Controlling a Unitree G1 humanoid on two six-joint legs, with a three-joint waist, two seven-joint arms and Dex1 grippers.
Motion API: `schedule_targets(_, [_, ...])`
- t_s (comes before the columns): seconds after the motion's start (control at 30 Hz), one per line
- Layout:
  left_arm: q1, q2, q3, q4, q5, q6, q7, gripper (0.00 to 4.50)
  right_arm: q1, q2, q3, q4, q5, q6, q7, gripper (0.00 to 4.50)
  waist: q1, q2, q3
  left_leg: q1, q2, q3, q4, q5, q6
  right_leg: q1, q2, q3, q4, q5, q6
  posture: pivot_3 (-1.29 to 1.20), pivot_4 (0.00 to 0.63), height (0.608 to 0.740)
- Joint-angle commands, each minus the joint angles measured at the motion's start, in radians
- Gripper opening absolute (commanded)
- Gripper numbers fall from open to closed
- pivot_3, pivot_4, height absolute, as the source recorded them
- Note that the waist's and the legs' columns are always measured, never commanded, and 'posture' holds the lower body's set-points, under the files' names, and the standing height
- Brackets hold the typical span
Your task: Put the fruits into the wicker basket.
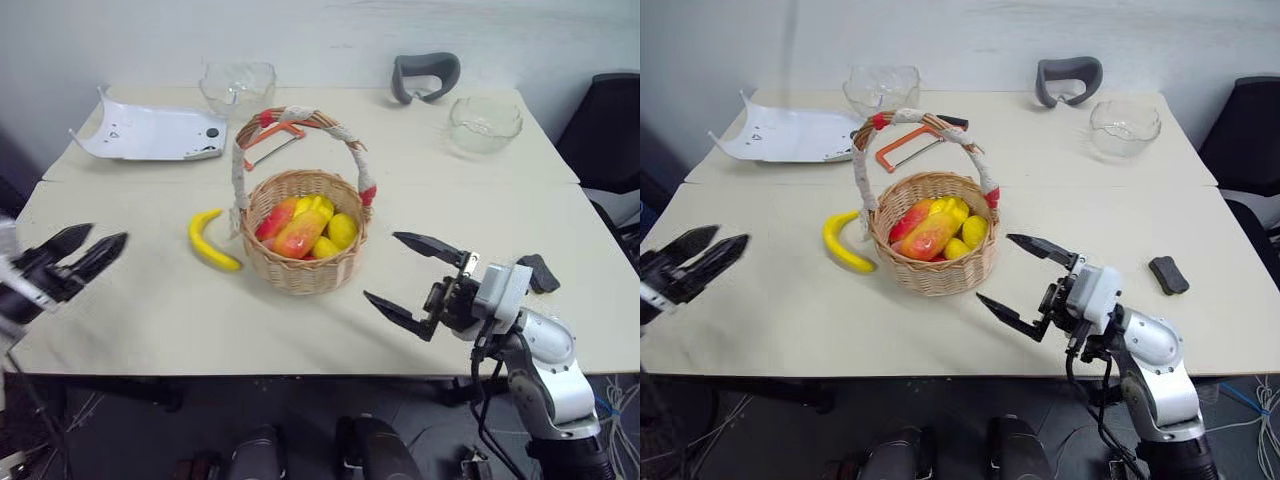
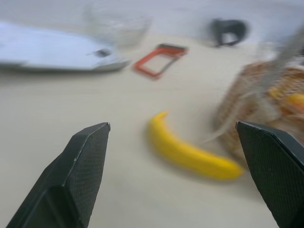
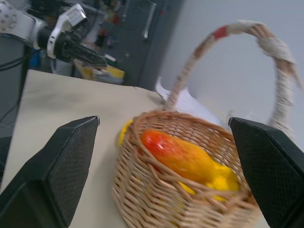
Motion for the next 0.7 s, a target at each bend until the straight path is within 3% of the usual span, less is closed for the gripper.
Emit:
schedule_targets(0.03, [0.082, 0.03, 0.079, 0.049, 0.014, 0.099, 0.087, 4.44, -0.032, 0.012, 0.029, -0.034, -0.002, -0.022, 0.006, 4.5, 0.0, -0.002, 0.0, 0.0, 0.0, 0.0, 0.0, 0.0, 0.0, 0.0, 0.0, 0.0, 0.0, 0.0, 0.0, 0.0, 0.15, 0.74])
schedule_targets(0.2, [0.056, 0.03, 0.101, -0.07, -0.106, 0.289, 0.162, 4.44, -0.061, 0.013, 0.03, -0.02, -0.002, -0.018, -0.006, 4.5, 0.016, -0.01, -0.001, -0.002, 0.0, -0.003, 0.001, -0.004, -0.004, -0.001, -0.003, -0.004, 0.0, 0.0, 0.0, 0.0, 0.15, 0.74])
schedule_targets(0.3, [-0.073, 0.028, 0.063, -0.087, -0.18, 0.428, 0.247, 4.44, -0.065, 0.007, 0.021, 0.008, -0.021, -0.037, -0.006, 4.5, 0.029, -0.009, -0.001, -0.002, -0.001, -0.003, 0.001, -0.004, -0.004, 0.0, -0.004, -0.004, -0.001, 0.0, -0.001, 0.0, 0.15, 0.74])
schedule_targets(0.47, [-0.341, 0.011, -0.111, -0.05, -0.193, 0.699, 0.408, 4.44, -0.079, 0.003, 0.011, 0.021, -0.018, -0.018, -0.022, 4.5, 0.024, -0.009, -0.001, -0.002, -0.001, -0.002, 0.0, -0.003, -0.004, 0.001, -0.004, -0.004, -0.001, 0.0, -0.001, 0.0, 0.15, 0.74])
schedule_targets(0.7, [-0.627, -0.13, -0.311, 0.161, -0.016, 0.616, 0.549, 4.44, -0.091, 0.017, 0.012, 0.008, -0.024, -0.012, -0.055, 4.5, 0.01, -0.009, 0.0, -0.001, -0.001, 0.0, 0.001, 0.004, -0.007, 0.0, -0.001, -0.003, 0.002, 0.0, 0.0, 0.0, 0.15, 0.74])
